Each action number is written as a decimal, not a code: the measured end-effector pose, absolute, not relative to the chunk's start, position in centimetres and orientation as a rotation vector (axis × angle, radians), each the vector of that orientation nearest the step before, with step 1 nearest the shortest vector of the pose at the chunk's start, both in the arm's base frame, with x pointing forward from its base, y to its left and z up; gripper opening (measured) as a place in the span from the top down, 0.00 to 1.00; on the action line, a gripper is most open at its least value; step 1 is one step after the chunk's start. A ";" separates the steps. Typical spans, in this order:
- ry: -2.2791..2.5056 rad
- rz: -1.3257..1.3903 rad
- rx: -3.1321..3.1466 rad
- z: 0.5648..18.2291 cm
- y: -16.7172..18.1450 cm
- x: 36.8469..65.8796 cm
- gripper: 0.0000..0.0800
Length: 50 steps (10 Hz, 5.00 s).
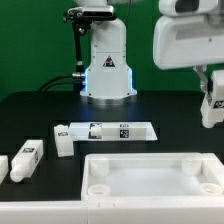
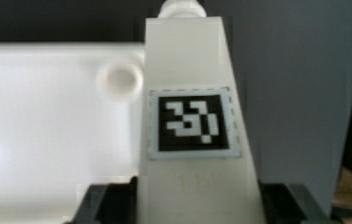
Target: Assemble desk
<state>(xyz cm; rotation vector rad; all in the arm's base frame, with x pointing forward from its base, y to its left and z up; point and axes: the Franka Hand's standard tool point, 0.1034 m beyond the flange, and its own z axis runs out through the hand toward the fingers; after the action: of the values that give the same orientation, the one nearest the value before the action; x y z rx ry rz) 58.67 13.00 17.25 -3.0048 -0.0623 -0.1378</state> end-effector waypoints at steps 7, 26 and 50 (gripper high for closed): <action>-0.092 -0.789 -2.936 18.1 10.8 61.9 0.64; -0.251 -0.813 -2.957 12.1 11.1 63.3 0.64; 0.083 -0.131 -3.027 11.5 11.0 63.8 0.63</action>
Offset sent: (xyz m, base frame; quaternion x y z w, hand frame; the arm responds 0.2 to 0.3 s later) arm 0.0000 0.0000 0.0000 0.0000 0.1938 0.0000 0.9810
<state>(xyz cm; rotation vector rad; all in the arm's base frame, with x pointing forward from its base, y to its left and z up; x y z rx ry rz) 63.79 10.98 11.45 -3.0275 0.0832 -0.1312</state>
